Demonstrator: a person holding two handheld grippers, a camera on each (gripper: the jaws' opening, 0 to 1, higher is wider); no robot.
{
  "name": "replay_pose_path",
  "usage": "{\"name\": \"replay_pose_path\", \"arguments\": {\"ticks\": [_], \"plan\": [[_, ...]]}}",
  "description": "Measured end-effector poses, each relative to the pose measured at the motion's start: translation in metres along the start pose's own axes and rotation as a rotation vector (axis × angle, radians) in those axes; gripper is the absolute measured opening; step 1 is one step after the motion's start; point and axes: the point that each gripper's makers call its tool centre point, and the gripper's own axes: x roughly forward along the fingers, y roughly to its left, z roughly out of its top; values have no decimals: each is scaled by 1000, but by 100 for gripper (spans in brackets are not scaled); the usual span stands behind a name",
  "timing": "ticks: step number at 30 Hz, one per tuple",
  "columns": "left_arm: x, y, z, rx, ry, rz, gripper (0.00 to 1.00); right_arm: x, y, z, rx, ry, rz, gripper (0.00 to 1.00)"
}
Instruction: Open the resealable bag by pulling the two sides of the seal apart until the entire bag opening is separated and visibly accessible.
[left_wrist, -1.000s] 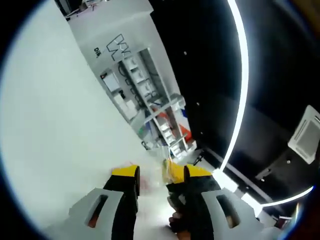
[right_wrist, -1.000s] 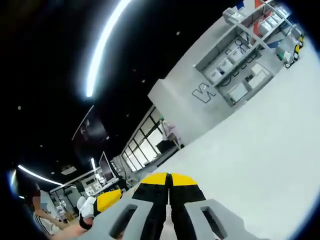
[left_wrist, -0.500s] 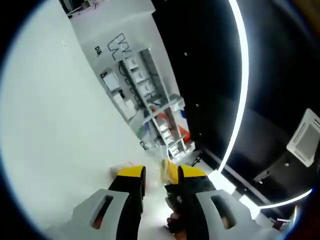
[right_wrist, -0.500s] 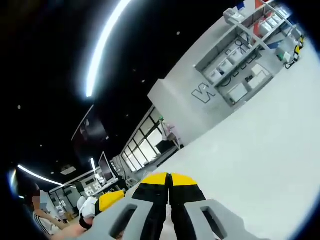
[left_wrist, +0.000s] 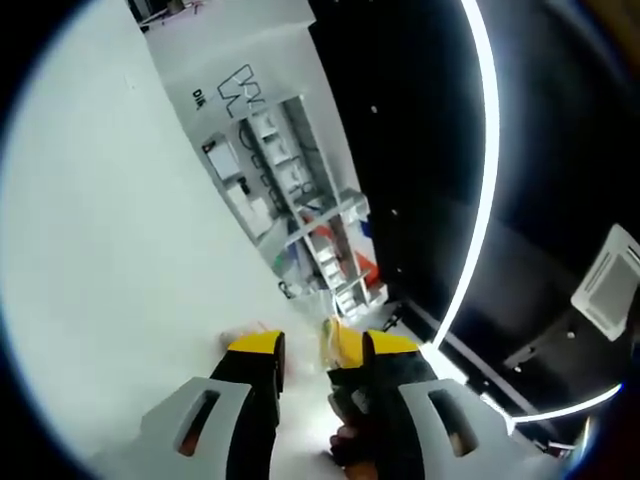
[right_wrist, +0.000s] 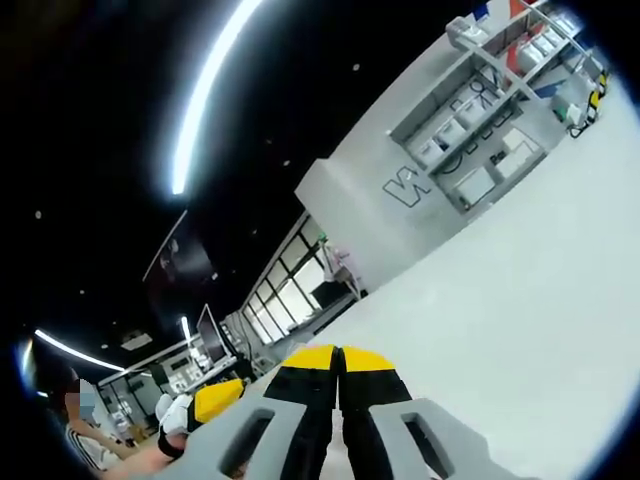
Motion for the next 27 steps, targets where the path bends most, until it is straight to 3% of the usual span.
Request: {"name": "replay_pose_path", "arguments": {"ticks": [10, 23, 27], "plan": [[-1, -2, -1, -19, 9, -8, 36, 4, -5, 4, 3, -5, -2, 0], [-6, -9, -7, -29, 40, -27, 49, 2, -5, 5, 1, -8, -5, 0], [-8, -12, -9, -31, 49, -32, 57, 0, -4, 4, 3, -11, -5, 0]]}}
